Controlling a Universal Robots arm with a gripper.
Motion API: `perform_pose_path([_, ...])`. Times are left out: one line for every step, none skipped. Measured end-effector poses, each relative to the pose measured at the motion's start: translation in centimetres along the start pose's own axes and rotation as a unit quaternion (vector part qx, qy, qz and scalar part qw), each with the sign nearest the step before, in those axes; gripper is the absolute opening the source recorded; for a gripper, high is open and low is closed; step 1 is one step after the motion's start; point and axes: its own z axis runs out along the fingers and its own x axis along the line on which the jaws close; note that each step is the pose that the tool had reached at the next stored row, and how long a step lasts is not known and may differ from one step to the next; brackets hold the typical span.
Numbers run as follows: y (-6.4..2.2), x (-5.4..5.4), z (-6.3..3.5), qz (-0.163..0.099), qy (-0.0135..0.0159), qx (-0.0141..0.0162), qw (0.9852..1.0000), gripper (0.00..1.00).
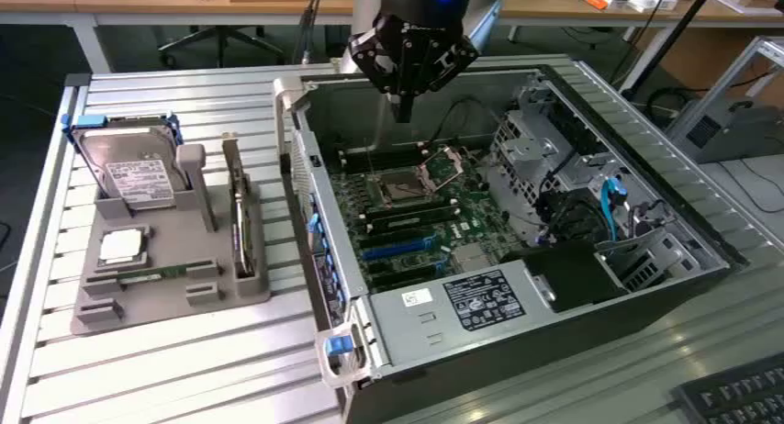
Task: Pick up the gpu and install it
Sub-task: 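Reach for the gpu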
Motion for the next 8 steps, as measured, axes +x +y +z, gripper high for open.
perform_pose_path([0.00,0.02,0.00,0.000,0.0000,0.0000,1.0000,0.10])
perform_pose_path([-0.01,0.17,0.00,0.000,0.0000,0.0000,1.0000,0.10])
perform_pose_path([-0.02,0.27,-0.01,0.000,0.0000,0.0000,1.0000,0.10])
perform_pose_path([-0.03,0.36,-0.01,0.000,0.0000,0.0000,1.0000,0.10])
perform_pose_path([-0.04,0.45,-0.01,0.000,0.0000,0.0000,1.0000,0.10])
perform_pose_path([-0.04,0.52,-0.01,0.000,0.0000,0.0000,1.0000,0.10])
perform_pose_path([-0.04,0.61,-0.02,0.000,0.0000,0.0000,1.0000,0.10])
perform_pose_path([-0.05,0.69,-0.02,0.000,0.0000,0.0000,1.0000,0.10])
